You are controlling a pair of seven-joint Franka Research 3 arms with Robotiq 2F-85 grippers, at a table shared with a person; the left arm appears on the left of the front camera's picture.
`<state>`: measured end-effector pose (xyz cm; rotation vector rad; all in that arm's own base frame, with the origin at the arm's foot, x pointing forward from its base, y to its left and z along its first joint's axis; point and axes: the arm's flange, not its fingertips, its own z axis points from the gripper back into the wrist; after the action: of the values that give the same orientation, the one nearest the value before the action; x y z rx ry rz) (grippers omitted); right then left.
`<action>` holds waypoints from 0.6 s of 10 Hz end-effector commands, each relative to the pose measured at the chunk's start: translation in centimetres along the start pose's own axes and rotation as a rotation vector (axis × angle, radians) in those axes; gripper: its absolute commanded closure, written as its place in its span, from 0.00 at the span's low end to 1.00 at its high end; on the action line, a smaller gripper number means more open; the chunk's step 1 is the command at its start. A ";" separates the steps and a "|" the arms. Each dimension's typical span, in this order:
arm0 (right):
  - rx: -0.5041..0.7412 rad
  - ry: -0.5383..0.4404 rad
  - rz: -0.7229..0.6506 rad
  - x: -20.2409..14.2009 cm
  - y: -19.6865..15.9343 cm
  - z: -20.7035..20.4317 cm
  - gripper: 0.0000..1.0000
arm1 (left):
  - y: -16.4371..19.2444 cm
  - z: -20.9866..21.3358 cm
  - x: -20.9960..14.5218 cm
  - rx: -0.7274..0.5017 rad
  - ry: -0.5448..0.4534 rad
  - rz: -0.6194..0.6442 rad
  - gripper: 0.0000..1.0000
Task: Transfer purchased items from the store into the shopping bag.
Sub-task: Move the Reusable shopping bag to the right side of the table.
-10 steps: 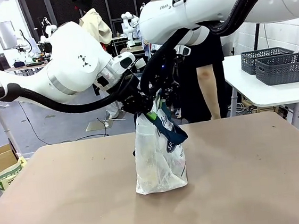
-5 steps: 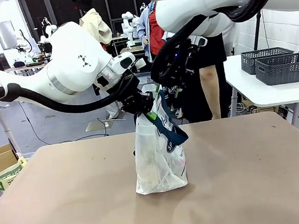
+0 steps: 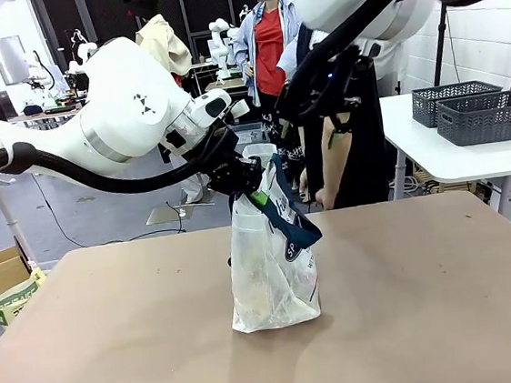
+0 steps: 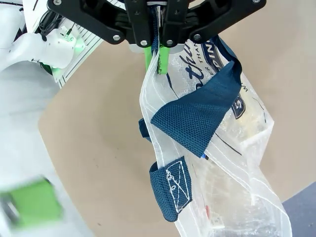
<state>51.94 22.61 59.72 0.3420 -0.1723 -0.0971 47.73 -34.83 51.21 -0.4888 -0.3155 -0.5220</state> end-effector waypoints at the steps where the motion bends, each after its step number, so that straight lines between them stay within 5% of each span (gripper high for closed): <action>1: 0.000 0.048 0.250 -1.9 -3.1 1.6 0.00 | 0.0 0.1 0.0 -0.007 -0.003 0.001 1.00; 4: -0.094 -0.082 0.619 -5.5 -5.9 4.1 0.00 | 0.0 0.1 0.0 -0.007 -0.003 0.001 1.00; 6: 0.027 -0.238 0.777 -6.3 -9.1 4.2 0.00 | 0.0 0.1 0.0 -0.007 -0.003 0.001 1.00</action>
<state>45.51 15.36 62.29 0.1585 -0.3981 0.5776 47.72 -34.85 51.19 -0.4889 -0.3151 -0.5222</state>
